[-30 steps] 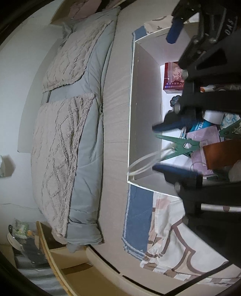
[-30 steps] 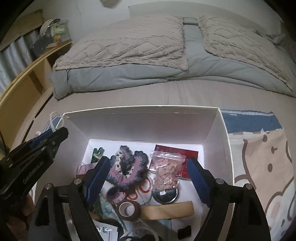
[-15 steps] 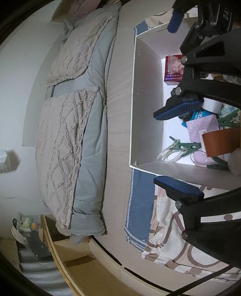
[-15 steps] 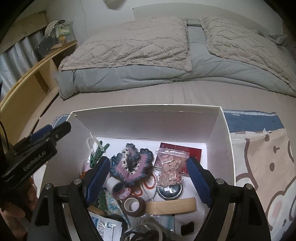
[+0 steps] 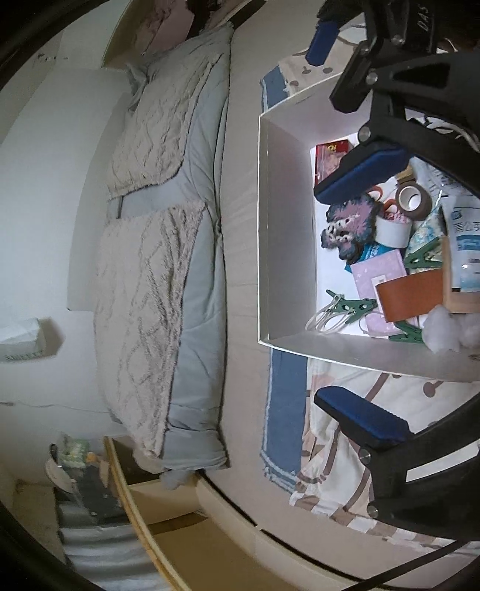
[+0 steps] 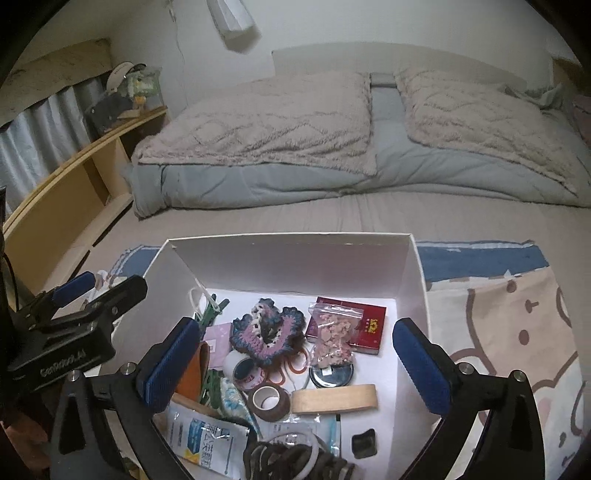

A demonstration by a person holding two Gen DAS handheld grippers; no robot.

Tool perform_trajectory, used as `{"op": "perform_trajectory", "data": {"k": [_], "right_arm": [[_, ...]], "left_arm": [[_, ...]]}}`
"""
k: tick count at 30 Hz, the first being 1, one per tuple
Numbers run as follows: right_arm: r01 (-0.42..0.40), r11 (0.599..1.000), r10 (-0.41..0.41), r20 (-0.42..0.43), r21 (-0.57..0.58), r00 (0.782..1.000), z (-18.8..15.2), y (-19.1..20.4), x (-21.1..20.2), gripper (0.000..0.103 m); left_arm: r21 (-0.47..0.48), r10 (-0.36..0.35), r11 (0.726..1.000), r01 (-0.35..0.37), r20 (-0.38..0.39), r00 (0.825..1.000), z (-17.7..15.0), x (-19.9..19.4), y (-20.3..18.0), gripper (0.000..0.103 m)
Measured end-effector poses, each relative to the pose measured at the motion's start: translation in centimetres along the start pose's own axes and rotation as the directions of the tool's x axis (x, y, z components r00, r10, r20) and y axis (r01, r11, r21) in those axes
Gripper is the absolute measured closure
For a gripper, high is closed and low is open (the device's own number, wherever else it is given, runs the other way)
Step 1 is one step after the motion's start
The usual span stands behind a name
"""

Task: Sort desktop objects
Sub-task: 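Open both tools to drop the clothespin and bead bag into the box, then raise both open tools away from the box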

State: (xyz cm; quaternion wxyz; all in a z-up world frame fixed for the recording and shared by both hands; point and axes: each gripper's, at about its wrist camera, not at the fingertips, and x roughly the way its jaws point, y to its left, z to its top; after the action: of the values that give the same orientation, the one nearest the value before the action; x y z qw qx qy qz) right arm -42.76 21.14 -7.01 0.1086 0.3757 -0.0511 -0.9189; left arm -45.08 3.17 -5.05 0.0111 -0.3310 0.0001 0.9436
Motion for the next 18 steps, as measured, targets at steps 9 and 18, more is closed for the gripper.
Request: {"op": "perform_trajectory", "data": {"k": [9, 18], "right_arm": [[0.036, 0.999, -0.036, 0.074, 0.000, 0.997, -1.0, 0.0, -3.8, 0.000], [0.047, 0.998, -0.043, 0.123, -0.033, 0.991, -2.3, 1.0, -7.3, 0.000]], "left_arm": [[0.015, 0.004, 1.000, -0.005, 0.057, 0.998, -0.9, -4.8, -0.8, 0.003], [0.035, -0.021, 0.999, 0.018, 0.100, 0.995, -2.2, -9.0, -1.1, 0.003]]}}
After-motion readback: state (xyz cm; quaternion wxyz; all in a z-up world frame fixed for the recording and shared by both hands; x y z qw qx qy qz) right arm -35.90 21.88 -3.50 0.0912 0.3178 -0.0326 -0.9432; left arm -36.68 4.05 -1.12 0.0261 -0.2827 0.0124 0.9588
